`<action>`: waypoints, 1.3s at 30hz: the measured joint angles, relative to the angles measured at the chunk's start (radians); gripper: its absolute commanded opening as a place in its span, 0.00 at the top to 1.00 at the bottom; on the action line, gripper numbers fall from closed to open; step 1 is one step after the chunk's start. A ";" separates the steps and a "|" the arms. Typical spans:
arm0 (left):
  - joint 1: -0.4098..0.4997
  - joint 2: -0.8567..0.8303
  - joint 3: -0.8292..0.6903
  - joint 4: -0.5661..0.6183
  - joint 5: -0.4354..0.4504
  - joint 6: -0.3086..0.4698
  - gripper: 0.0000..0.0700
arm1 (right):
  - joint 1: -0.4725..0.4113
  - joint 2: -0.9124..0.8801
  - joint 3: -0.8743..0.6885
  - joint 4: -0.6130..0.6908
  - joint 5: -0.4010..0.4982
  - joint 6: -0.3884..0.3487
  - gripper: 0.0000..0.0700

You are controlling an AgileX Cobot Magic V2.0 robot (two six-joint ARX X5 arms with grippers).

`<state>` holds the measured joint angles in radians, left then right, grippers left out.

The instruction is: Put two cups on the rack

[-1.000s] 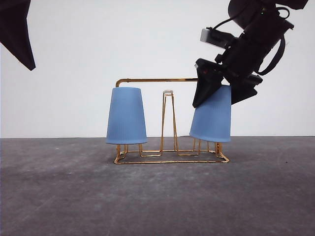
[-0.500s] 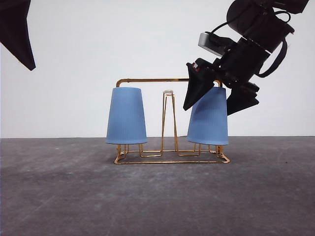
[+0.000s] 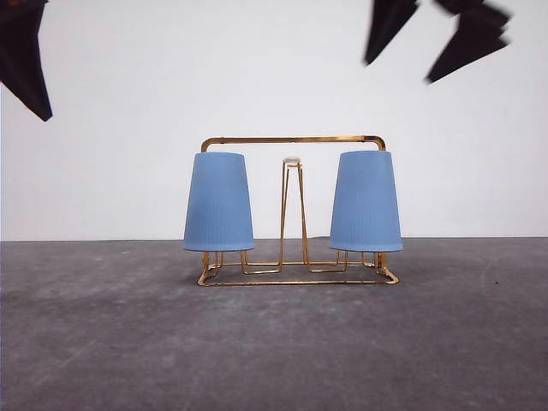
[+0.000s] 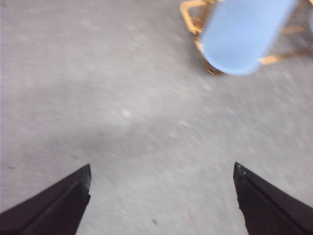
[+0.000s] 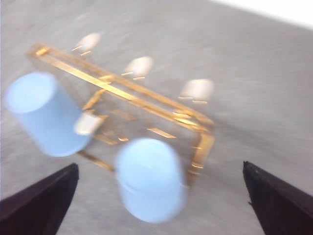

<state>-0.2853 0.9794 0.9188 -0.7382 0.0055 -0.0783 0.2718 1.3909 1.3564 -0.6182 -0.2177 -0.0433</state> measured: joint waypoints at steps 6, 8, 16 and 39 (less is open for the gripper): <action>0.063 0.000 0.000 0.001 0.011 0.014 0.21 | -0.064 -0.211 -0.165 -0.029 0.040 0.015 0.00; 0.070 0.000 0.000 -0.003 0.019 0.020 0.21 | -0.076 -0.290 -0.242 -0.029 0.039 0.028 0.00; 0.073 0.000 0.000 -0.007 0.058 0.033 0.21 | -0.090 -0.507 -0.499 -0.030 0.137 0.091 0.00; 0.074 0.000 0.000 -0.037 0.079 0.033 0.96 | -0.090 -0.527 -0.525 -0.034 0.192 0.122 0.97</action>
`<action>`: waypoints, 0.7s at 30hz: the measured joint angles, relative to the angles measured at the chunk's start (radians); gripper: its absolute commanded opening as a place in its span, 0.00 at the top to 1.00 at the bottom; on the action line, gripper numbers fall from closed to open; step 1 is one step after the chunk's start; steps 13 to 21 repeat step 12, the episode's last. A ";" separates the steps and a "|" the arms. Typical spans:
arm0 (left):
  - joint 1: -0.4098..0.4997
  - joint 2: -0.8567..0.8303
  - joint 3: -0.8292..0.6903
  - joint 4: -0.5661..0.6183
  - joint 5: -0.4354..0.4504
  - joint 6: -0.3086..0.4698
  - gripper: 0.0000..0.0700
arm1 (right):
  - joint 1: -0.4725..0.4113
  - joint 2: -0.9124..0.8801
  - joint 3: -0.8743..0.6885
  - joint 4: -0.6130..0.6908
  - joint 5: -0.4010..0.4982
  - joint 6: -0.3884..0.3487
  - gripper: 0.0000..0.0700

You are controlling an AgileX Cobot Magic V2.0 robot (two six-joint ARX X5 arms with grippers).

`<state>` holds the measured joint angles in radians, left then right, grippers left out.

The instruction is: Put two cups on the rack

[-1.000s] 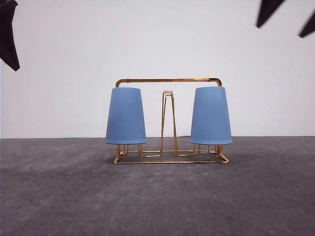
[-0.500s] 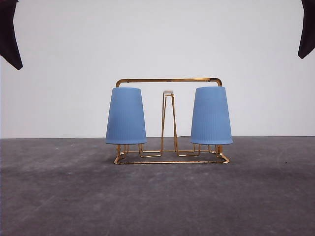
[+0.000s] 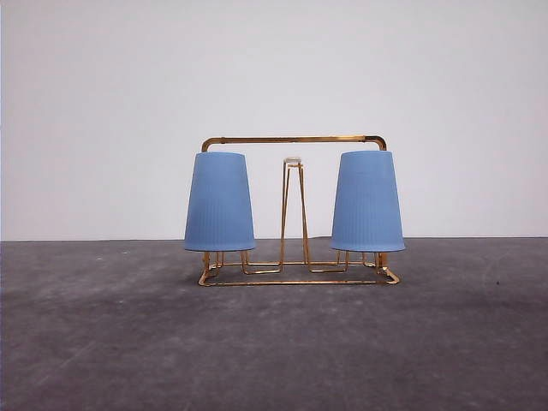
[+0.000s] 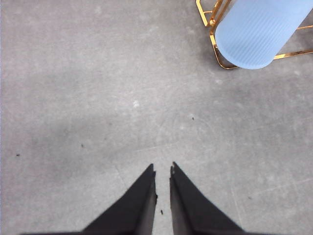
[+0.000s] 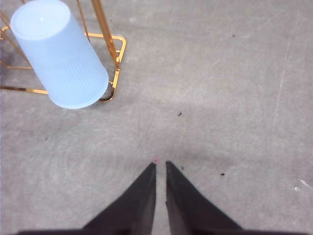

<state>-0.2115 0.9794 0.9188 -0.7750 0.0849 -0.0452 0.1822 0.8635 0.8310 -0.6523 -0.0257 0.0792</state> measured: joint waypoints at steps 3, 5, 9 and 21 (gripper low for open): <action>0.000 0.000 0.000 0.000 0.000 0.000 0.96 | 0.000 0.000 0.000 0.023 0.000 0.000 0.97; 0.000 0.000 0.000 0.000 0.000 0.000 0.96 | 0.000 0.000 0.000 0.037 0.000 0.000 0.97; 0.000 0.000 0.000 0.000 0.000 0.000 0.96 | 0.000 0.000 0.000 0.058 0.000 0.000 0.97; 0.002 -0.004 0.000 0.000 -0.001 0.000 0.96 | 0.000 0.000 0.000 0.084 0.000 0.000 0.97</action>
